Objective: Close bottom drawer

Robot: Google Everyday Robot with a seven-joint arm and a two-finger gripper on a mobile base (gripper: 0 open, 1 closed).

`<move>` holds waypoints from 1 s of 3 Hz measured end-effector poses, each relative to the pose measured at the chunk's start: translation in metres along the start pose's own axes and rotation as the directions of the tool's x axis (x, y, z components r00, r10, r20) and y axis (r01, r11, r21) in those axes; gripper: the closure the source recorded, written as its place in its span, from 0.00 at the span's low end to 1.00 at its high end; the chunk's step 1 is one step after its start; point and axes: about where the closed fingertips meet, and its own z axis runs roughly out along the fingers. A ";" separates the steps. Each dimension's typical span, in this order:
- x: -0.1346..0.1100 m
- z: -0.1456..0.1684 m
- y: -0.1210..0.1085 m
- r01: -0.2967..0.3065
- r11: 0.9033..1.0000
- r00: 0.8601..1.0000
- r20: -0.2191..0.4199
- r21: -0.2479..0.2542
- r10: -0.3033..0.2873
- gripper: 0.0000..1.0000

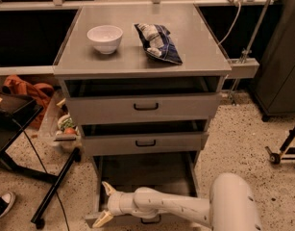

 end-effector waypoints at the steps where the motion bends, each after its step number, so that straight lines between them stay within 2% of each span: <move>1: 0.003 0.003 -0.001 0.020 0.999 1.000 -0.001 0.025 -0.020 0.00; 3: 0.010 0.013 -0.008 0.063 0.996 0.997 -0.046 0.059 -0.061 0.00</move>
Offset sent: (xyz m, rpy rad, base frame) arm 0.0134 0.0050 -0.0111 -0.0707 -0.1008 -0.0493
